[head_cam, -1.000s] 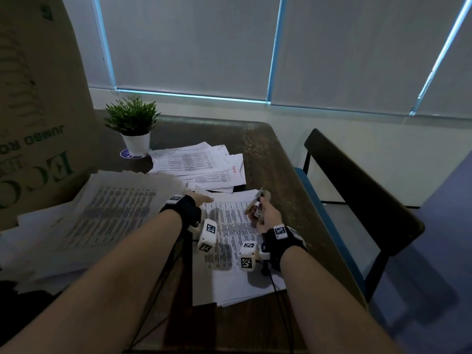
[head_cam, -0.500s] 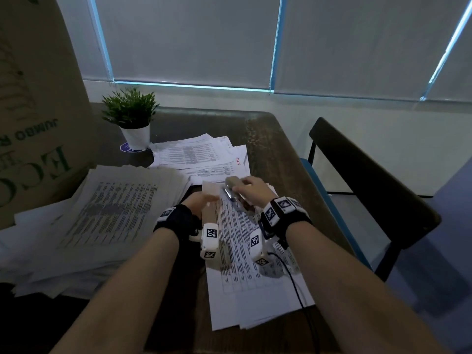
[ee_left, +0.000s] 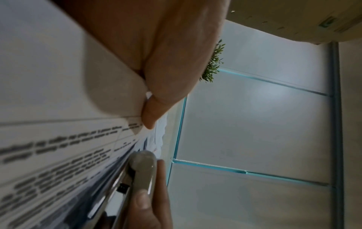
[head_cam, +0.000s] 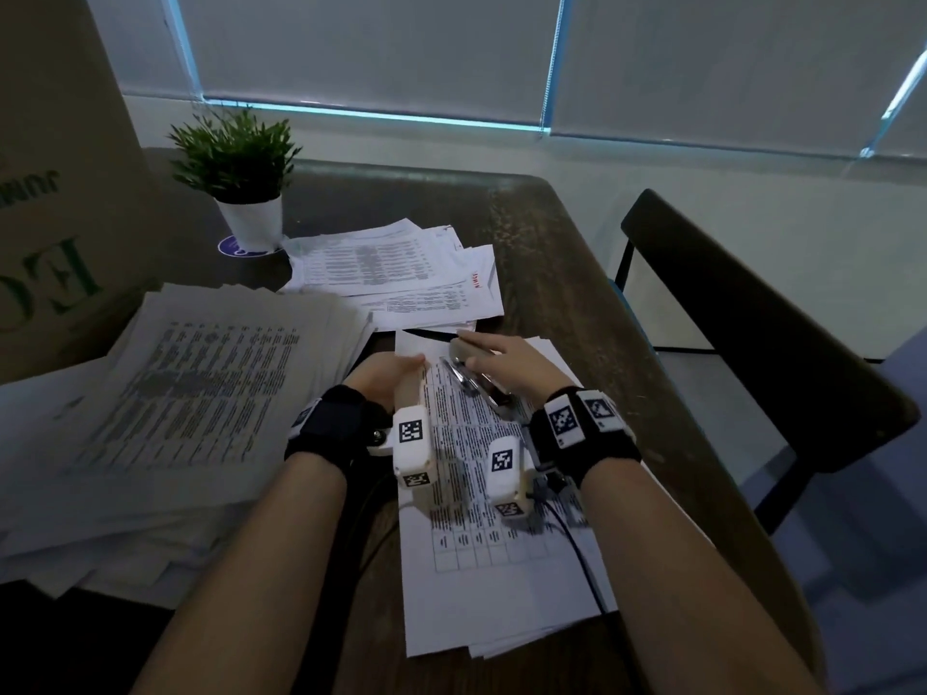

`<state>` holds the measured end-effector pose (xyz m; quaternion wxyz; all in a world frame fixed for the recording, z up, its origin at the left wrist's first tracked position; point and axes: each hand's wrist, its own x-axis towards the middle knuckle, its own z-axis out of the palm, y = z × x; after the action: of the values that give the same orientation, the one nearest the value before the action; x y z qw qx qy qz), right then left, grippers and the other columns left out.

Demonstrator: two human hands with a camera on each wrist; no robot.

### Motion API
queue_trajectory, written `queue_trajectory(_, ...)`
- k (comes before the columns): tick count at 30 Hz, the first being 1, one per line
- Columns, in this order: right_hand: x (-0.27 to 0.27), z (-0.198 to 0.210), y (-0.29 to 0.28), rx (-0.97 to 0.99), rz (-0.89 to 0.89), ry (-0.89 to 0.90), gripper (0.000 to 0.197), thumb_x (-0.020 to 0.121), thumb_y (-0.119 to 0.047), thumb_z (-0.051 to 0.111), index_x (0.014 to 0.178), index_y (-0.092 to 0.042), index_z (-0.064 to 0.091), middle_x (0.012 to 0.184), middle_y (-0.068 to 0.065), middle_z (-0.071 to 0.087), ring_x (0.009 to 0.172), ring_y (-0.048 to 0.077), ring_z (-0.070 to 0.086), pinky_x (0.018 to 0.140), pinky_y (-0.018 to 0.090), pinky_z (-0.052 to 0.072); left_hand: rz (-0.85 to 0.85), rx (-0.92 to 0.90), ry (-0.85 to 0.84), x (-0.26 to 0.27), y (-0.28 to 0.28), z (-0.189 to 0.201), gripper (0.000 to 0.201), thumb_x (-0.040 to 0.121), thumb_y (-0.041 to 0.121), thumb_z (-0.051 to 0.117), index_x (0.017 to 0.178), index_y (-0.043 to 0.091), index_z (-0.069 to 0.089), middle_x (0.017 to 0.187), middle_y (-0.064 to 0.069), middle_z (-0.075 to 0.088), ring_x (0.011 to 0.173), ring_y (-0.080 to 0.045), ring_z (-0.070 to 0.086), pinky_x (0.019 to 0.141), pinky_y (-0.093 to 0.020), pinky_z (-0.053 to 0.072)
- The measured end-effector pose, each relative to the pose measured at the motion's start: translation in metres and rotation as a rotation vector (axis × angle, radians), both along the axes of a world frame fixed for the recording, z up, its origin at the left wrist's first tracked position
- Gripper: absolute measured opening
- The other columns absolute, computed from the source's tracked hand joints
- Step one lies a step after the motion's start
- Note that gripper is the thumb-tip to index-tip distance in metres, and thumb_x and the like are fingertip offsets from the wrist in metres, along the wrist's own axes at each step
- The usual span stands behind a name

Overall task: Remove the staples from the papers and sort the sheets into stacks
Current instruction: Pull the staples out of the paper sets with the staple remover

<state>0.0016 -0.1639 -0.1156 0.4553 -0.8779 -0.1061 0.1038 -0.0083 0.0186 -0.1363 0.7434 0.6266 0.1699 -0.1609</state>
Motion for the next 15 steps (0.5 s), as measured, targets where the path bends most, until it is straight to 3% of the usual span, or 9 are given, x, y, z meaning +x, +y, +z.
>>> queue_trajectory(4,0.000,-0.003,-0.005,0.063,-0.031,-0.016,0.043,0.092,-0.025,0.061,0.131,-0.043,0.059,0.125,-0.007,0.063,0.100,0.015,0.067,0.081,0.021,0.051,-0.025,-0.044,-0.013,0.003,0.002,-0.003,0.022,0.098,0.013,0.045,0.086,0.001,0.059,0.063,-0.011,0.067,0.050,-0.020,0.065,0.047,-0.026,0.053)
queue_trajectory(7,-0.002,-0.002,-0.006,0.087,-0.029,-0.027,0.043,0.094,-0.024,0.060,0.133,-0.041,0.058,0.120,-0.009,0.063,0.088,0.009,0.064,0.070,0.012,0.049,0.007,-0.052,-0.084,0.004,-0.002,-0.004,0.016,0.095,0.004,0.049,0.104,-0.005,0.059,0.079,-0.015,0.067,0.060,-0.024,0.066,0.054,-0.030,0.055)
queue_trajectory(10,-0.004,0.000,-0.005,0.048,0.000,-0.046,0.047,0.095,-0.027,0.057,0.138,-0.043,0.052,0.132,-0.006,0.059,0.096,0.009,0.061,0.075,0.019,0.047,0.048,-0.027,-0.137,0.005,-0.003,-0.006,0.025,0.092,-0.001,0.051,0.116,-0.007,0.056,0.089,-0.018,0.064,0.070,-0.026,0.063,0.061,-0.034,0.054)
queue_trajectory(13,-0.008,0.000,-0.005,0.016,0.014,-0.053,0.049,0.099,-0.027,0.053,0.144,-0.040,0.042,0.141,-0.004,0.049,0.110,0.014,0.056,0.084,0.025,0.043,0.035,-0.023,-0.173,0.004,-0.002,-0.007,0.023,0.090,-0.001,0.055,0.112,-0.006,0.059,0.090,-0.019,0.065,0.066,-0.025,0.067,0.057,-0.032,0.056)
queue_trajectory(15,-0.010,-0.001,-0.004,-0.003,0.014,-0.080,0.048,0.101,-0.028,0.050,0.146,-0.039,0.039,0.144,-0.003,0.048,0.117,0.017,0.054,0.093,0.028,0.042,0.023,0.000,-0.204,0.001,-0.004,-0.005,0.018,0.089,-0.001,0.057,0.107,-0.004,0.060,0.090,-0.019,0.065,0.068,-0.026,0.066,0.062,-0.035,0.057)
